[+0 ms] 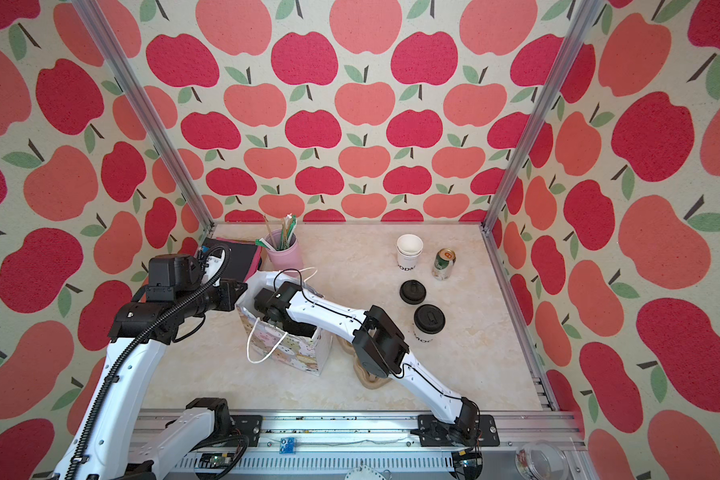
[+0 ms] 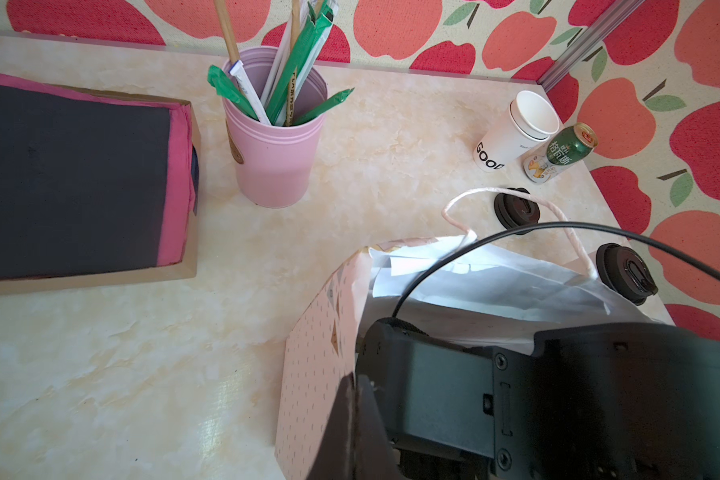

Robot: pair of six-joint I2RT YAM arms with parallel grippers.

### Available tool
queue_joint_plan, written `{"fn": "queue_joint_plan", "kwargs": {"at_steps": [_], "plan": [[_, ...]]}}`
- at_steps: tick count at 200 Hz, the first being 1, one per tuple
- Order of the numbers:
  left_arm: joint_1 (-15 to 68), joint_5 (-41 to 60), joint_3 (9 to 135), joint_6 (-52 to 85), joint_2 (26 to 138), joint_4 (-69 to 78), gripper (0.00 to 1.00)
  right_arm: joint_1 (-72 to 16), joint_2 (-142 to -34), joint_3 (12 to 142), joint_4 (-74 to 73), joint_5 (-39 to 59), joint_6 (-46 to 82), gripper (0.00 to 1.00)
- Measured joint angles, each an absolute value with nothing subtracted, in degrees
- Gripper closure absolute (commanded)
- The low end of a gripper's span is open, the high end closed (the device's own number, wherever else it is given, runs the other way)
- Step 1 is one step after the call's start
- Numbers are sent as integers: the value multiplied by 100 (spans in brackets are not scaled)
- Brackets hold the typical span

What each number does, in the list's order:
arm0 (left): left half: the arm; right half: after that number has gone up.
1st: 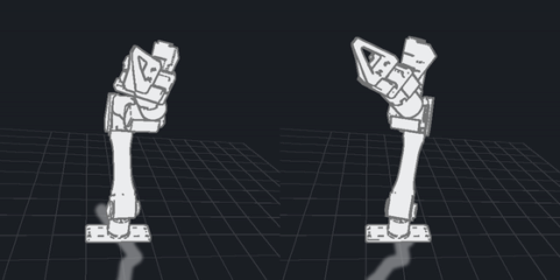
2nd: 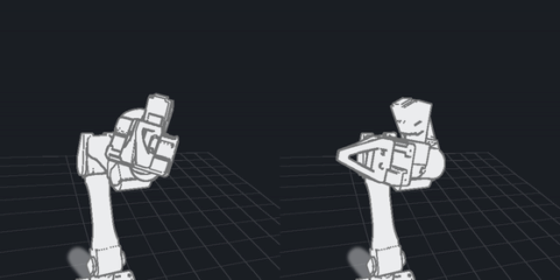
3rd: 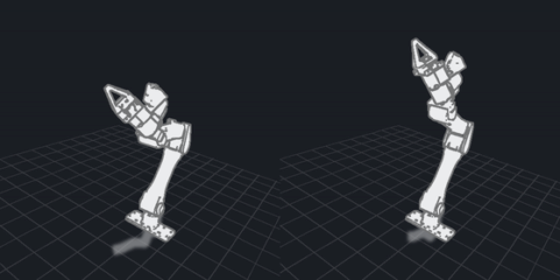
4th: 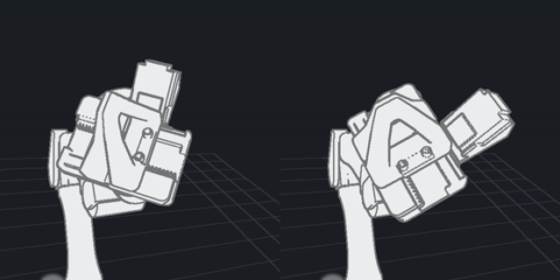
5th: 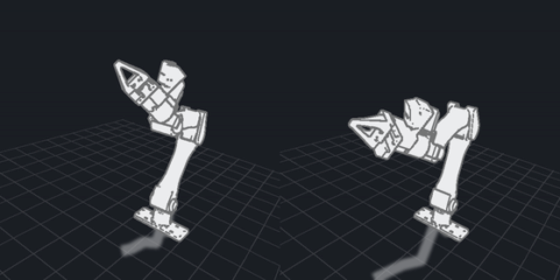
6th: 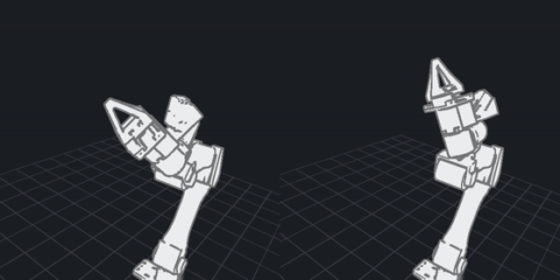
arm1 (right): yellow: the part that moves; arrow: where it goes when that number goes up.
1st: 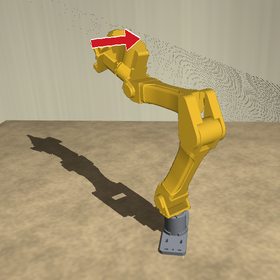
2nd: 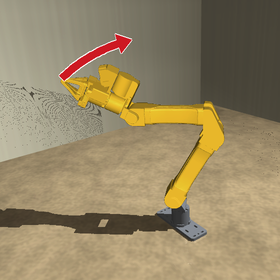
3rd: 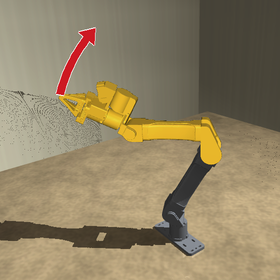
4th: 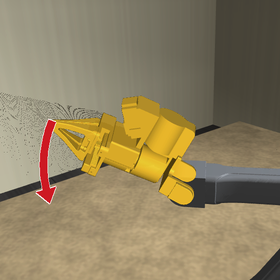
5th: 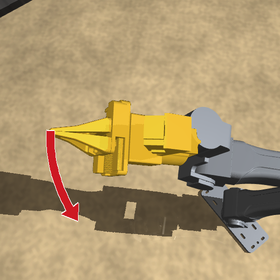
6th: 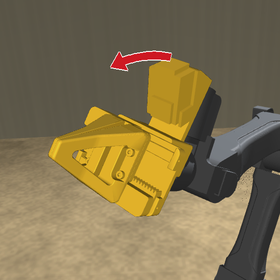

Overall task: Pack the takeout coffee
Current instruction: 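Lower the pulp carrier into the gift bag with the right gripper and release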

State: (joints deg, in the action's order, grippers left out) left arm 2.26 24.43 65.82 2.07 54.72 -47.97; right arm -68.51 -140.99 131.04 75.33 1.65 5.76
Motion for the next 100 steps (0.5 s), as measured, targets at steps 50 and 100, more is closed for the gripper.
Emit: {"fn": "queue_joint_plan", "kwargs": {"at_steps": [50,100], "plan": [[226,2443,6576,207,5419,-4792,100,-6851,-14099,13211,7601,163,580,63],[226,2440,6549,207,5398,-4786,100,-6853,-14092,13321,7664,154,580,55]]}}
